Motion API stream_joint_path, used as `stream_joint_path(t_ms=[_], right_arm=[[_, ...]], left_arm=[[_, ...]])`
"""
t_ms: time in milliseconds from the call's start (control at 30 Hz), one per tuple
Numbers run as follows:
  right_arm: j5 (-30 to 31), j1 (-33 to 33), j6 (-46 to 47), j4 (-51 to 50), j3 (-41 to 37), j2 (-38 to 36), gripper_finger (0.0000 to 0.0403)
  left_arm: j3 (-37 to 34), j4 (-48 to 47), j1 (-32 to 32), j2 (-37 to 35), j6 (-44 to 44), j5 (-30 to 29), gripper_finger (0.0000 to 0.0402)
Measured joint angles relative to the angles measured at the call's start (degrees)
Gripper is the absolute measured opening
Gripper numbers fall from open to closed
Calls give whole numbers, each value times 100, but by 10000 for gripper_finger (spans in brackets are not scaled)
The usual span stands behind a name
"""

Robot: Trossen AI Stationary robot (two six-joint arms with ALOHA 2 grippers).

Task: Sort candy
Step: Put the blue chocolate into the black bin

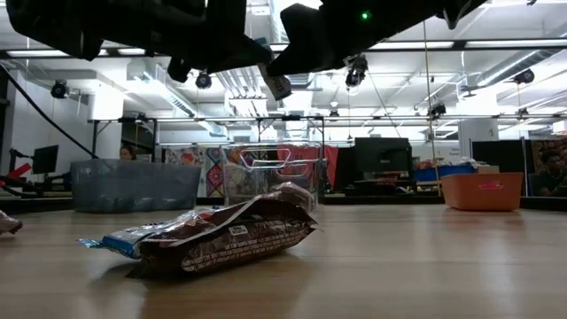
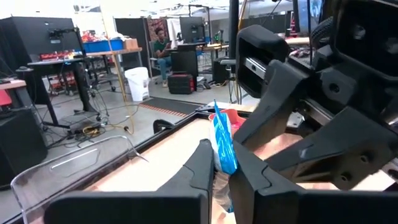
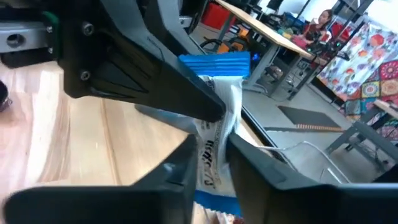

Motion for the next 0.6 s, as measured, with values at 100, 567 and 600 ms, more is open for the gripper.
stream_joint_path(t_ms=[100,567,600], right_arm=[[139,-5,161,-80,2,-73,127],[520,-11,1872,-2072,4,-955,211],[522,-11,1951,-2176,4,-971,212]], left_arm=[[0,-16,0,-61,81,10,5],[317,-4740,140,-2121,-689,-580,2],[432,-5449,200,-2292,-997,-574,2]])
